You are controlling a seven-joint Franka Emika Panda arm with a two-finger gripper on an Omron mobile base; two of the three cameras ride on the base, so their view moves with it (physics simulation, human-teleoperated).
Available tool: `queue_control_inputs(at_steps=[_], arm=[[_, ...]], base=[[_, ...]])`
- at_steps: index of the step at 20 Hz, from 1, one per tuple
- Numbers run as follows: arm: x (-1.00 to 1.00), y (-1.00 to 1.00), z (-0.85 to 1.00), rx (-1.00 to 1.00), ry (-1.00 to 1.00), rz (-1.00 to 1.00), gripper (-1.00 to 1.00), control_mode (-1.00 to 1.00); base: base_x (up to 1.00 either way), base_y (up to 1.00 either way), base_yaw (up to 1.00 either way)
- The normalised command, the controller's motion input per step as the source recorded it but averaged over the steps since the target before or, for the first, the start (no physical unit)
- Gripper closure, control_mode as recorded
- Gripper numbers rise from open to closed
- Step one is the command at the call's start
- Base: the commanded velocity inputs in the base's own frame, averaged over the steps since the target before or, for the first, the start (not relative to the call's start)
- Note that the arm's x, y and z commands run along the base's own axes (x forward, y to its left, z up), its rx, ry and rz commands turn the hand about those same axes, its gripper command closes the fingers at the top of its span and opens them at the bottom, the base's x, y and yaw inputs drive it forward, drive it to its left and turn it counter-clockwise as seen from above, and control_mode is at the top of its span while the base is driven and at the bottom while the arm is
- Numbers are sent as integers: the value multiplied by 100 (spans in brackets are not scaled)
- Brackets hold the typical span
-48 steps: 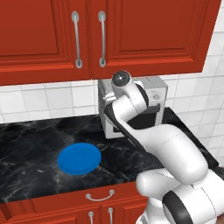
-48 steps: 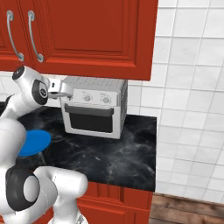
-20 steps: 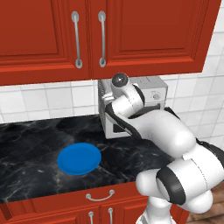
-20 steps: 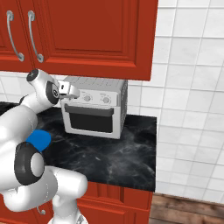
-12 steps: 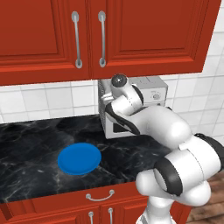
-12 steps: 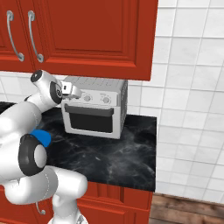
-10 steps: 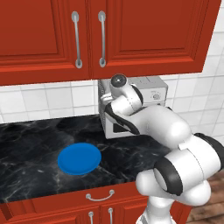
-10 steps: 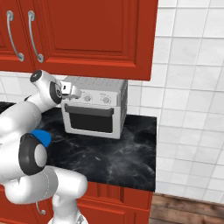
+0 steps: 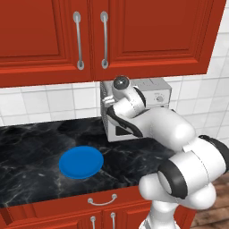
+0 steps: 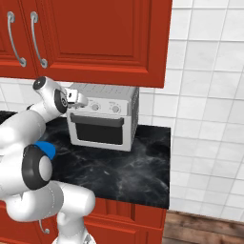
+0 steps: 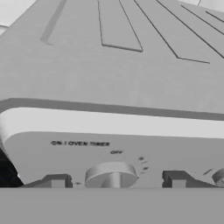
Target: Pick up the bagel from the plate, place it on the toaster oven rack, close the door, and set the timer.
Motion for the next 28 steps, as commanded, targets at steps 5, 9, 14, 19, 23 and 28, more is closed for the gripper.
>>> queue_control_inputs(at_steps=[5,9,14,19,23,28], arm=[[17,-21,0,12,0,0,100,-100],[17,-52,0,25,0,0,100,-100],[15,-55,0,26,-2,0,100,-100],[4,-55,0,23,-5,0,100,-100],[0,-56,0,19,-4,0,100,-100],[0,-55,18,17,-5,0,100,-100]], base=[[0,0,0],[0,0,0],[0,0,0],[0,0,0],[0,0,0],[0,0,0]])
